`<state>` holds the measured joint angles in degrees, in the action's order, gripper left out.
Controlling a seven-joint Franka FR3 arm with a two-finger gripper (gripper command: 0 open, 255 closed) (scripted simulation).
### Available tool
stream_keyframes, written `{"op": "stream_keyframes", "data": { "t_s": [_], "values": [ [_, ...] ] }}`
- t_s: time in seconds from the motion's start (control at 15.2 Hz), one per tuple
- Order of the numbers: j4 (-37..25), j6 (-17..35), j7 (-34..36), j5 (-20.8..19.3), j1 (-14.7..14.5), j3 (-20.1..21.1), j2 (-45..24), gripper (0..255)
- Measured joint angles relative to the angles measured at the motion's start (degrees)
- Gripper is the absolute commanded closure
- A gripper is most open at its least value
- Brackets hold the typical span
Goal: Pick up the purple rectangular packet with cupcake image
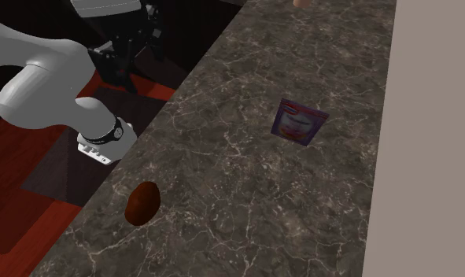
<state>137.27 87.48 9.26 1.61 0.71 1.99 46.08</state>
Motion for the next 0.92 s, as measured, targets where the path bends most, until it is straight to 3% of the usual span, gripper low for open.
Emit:
{"op": "stream_keyframes", "data": {
  "t_s": [0.13,0.46,0.92],
  "values": [
    [-0.7,0.5,0.1,0.0,0.0,0.1,-1.2,0],
    [-6.8,4.6,1.4,0.7,0.0,1.1,-12.1,0],
    [-20.2,7.2,3.3,0.9,0.1,2.3,-29.0,0]
  ]
}}
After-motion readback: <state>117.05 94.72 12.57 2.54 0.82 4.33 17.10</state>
